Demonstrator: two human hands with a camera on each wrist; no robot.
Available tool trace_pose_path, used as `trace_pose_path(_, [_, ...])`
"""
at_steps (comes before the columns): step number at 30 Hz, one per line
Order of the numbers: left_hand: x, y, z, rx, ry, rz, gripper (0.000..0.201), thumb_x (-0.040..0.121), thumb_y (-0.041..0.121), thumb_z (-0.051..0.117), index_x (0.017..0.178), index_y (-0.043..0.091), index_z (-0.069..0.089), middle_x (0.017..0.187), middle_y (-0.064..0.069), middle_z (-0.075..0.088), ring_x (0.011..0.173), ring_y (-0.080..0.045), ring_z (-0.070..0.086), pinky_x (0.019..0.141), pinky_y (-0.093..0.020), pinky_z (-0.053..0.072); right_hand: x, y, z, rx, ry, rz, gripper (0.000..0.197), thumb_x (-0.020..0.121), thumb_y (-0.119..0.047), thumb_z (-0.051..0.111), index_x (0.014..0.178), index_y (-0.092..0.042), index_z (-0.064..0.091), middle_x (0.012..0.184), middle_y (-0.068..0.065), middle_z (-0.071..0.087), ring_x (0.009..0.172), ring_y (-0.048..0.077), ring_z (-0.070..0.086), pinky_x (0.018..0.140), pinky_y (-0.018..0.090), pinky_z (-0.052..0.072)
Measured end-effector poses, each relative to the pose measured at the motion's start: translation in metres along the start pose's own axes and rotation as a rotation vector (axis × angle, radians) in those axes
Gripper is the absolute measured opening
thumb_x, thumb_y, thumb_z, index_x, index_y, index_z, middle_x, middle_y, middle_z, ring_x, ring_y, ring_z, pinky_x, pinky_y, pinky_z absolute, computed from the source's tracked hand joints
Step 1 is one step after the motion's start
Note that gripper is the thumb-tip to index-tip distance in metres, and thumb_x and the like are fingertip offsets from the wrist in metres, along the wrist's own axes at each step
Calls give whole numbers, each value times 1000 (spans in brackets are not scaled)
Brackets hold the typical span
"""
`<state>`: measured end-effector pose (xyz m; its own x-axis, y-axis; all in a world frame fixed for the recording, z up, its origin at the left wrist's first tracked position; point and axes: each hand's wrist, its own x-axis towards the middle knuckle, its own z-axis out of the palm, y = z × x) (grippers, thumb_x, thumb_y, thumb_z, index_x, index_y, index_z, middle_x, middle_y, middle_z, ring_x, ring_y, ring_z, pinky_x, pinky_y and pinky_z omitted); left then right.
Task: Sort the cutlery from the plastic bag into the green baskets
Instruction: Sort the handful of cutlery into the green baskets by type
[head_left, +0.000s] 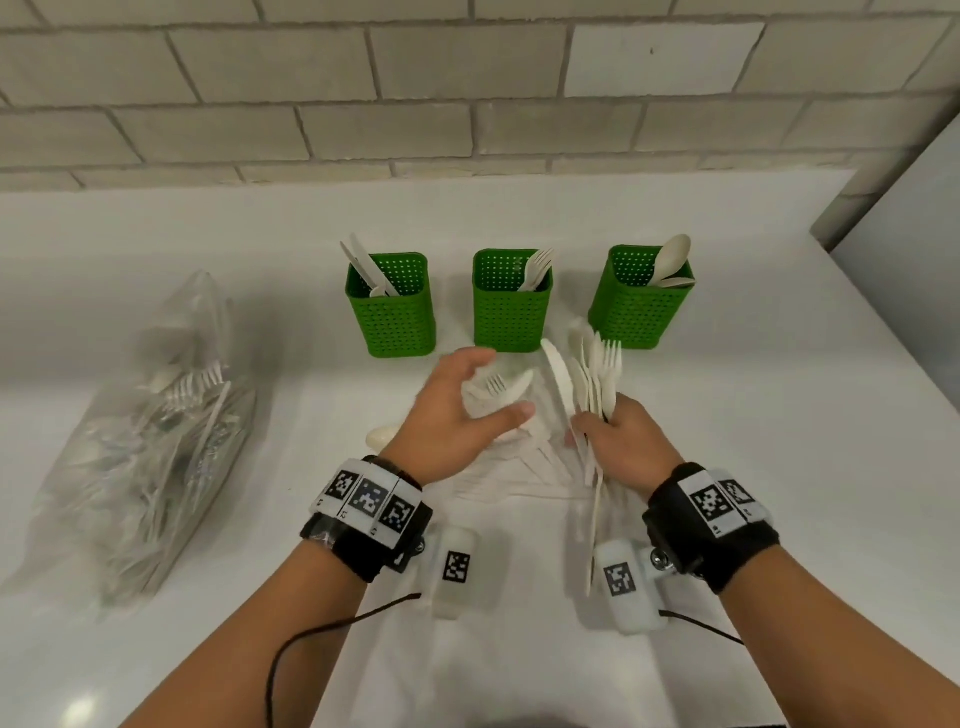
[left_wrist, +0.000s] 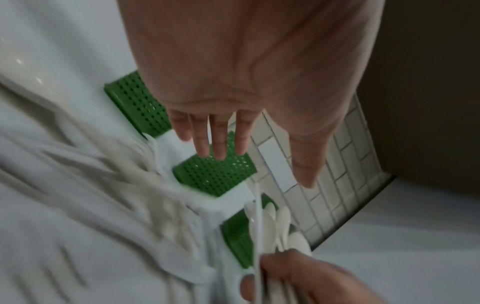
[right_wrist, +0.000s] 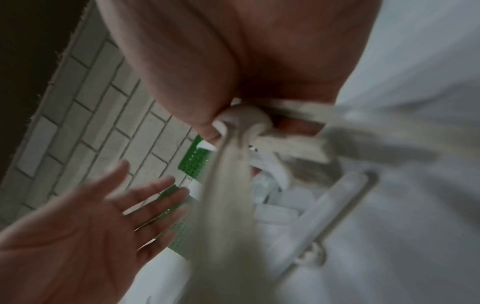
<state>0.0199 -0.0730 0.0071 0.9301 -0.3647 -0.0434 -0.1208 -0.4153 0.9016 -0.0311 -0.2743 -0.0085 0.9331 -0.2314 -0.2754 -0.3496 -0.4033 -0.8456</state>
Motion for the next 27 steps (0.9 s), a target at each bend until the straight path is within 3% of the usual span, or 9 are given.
trace_pose_path(4, [2, 25, 23, -343, -233, -57, 83, 59, 42, 89, 129, 23, 49, 126, 4, 60, 116, -9, 58, 96, -31, 51, -11, -10, 10, 174, 55, -251, 27, 100, -31, 50, 122, -15, 56, 105, -1, 69, 99, 10, 65, 85, 29, 52])
trace_pose_path(7, [7, 41, 34, -402, -283, 30, 56, 71, 20, 85, 119, 7, 60, 115, -14, 68, 107, -15, 65, 95, -34, 53, -15, -23, 23, 261, 40, -369, 28, 97, -21, 56, 124, -21, 52, 104, -7, 67, 99, 7, 65, 89, 39, 55])
trace_pose_path(9, [10, 52, 35, -423, -231, 72, 44, 79, 12, 80, 117, 1, 63, 111, -14, 70, 101, -10, 65, 93, -26, 52, -15, -31, 25, 206, 77, -480, 41, 94, -8, 55, 128, -29, 47, 105, -15, 63, 99, -1, 63, 90, 29, 53])
trace_pose_path(11, [11, 57, 35, -460, -153, 117, 35, 85, 6, 73, 118, 1, 64, 109, -10, 70, 103, -11, 66, 94, -26, 52, -12, -39, 21, 178, 105, -556, 39, 90, -13, 55, 125, -28, 47, 106, -14, 65, 100, -2, 63, 86, 21, 52])
trace_pose_path(15, [9, 63, 33, -469, 81, 168, 22, 92, 11, 66, 112, 2, 70, 106, -9, 73, 99, -12, 69, 85, -22, 54, -4, -46, 16, 143, 91, -562, 40, 74, -20, 67, 112, -15, 57, 104, 7, 66, 98, 17, 64, 85, 40, 54])
trace_pose_path(17, [9, 62, 30, -448, 141, 160, 21, 94, 17, 64, 108, 3, 73, 101, -6, 75, 93, -8, 70, 77, -16, 52, -1, -46, 16, 96, 60, -595, 51, 69, -28, 72, 117, -22, 55, 106, 3, 64, 96, 17, 62, 82, 36, 53])
trace_pose_path(20, [12, 57, 21, -439, 143, 192, 22, 98, 19, 58, 100, 3, 73, 91, -7, 75, 88, -16, 71, 78, -30, 57, 1, -41, 15, -85, 24, -591, 74, 60, -46, 77, 126, -22, 52, 112, -6, 52, 95, 9, 51, 80, 20, 44])
trace_pose_path(22, [13, 58, 14, -506, 147, 213, 23, 99, 19, 56, 92, 3, 70, 84, -13, 72, 82, -27, 70, 81, -46, 58, 1, -34, 14, -269, 22, -474, 91, 58, -47, 86, 134, -18, 45, 114, -5, 46, 99, 9, 46, 86, 21, 42])
trace_pose_path(27, [11, 65, 8, -528, 164, 292, 14, 96, 11, 60, 83, 7, 62, 70, -6, 62, 61, -20, 60, 63, -32, 52, -6, -31, 19, -419, -84, -269, 21, 85, -38, 69, 82, -18, 65, 61, -10, 53, 60, 10, 50, 60, 29, 39])
